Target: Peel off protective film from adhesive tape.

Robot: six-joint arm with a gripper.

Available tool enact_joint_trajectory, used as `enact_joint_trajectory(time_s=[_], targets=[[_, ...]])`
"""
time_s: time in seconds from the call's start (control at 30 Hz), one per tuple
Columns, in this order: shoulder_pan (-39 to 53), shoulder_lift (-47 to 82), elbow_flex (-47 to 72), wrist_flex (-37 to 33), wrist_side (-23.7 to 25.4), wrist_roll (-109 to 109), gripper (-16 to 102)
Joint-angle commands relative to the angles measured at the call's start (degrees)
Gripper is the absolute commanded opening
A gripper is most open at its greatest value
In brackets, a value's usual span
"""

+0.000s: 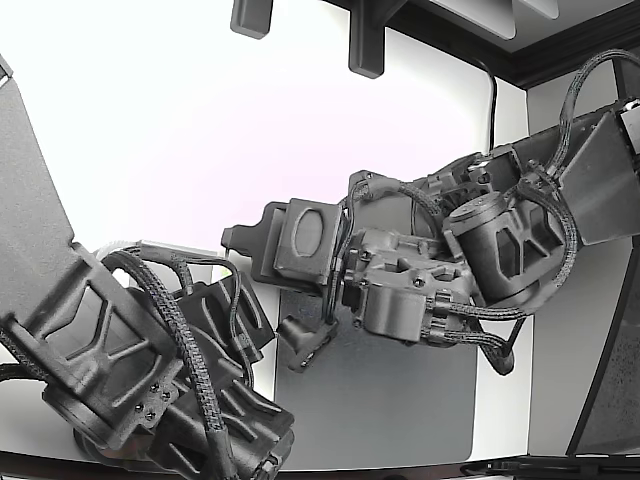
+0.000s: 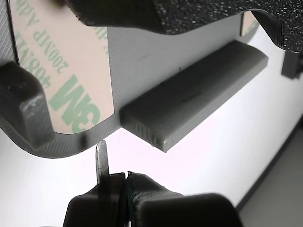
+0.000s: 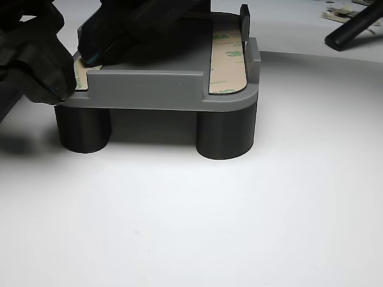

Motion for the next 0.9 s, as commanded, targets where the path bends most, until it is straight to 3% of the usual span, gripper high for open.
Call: enact_joint_trajectory(time_s=[0.0,0.87], targets=[[-0.3,0.4,-2.3,0.2,0.4,0.2,-11],[0.3,-0.8,-2.5,0.4,0.9,1.2,-11]])
